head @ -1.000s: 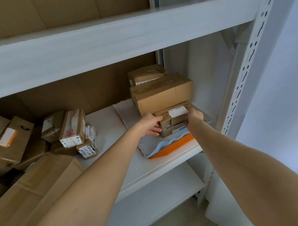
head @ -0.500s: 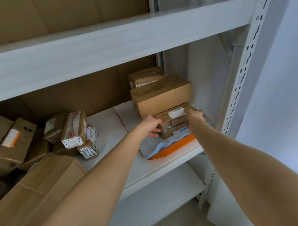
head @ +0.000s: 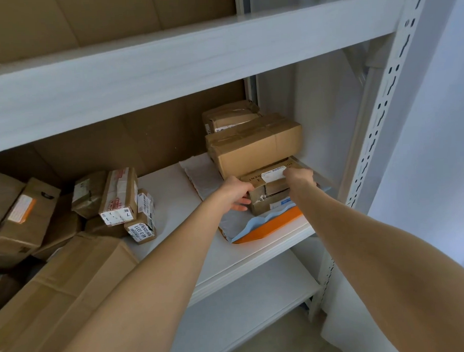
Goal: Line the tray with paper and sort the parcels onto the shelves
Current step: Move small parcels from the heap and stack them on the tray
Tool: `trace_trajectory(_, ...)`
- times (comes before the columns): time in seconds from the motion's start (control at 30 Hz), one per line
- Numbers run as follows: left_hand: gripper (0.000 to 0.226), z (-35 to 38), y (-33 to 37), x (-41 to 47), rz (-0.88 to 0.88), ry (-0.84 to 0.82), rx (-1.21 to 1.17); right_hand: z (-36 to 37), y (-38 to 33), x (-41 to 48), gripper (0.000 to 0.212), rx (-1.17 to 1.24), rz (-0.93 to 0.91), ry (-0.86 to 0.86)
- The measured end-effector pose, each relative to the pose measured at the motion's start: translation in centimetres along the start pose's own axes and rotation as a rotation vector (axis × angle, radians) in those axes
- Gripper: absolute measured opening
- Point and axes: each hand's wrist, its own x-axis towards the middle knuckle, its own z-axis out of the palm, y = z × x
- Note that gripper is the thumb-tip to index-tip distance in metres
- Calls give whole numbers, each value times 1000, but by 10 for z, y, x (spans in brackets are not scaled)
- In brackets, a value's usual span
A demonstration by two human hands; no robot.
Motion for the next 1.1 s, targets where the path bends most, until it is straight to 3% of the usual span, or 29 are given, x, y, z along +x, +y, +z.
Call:
trace_trajectory(0.17, 38, -18, -3, -11, 5, 24, 36, 2, -9, -26, 55, -86, -76, 157)
trace_trajectory(0.5, 27, -85, -17, -48, 109, 132, -5, 35, -40, -109, 33, -149, -620, 291)
trace_trajectory(0.67, 21, -122, -34, -67, 154, 200, -24, 64, -52, -156, 43, -250, -826, 233)
trace_trajectory(0.83, 13, -170, -63, -90, 180, 258, -9, 116, -42, -207, 31, -224, -958, 86)
trace_trajectory(0.93, 25, -199, -82, -102, 153, 291, 10, 146, -34, -227, 31, -224, -1010, 20)
trace_trajectory(1.1, 38, -254, -123, -117, 104, 515, 117, 189, -19, -251, 38, -306, -1003, -104)
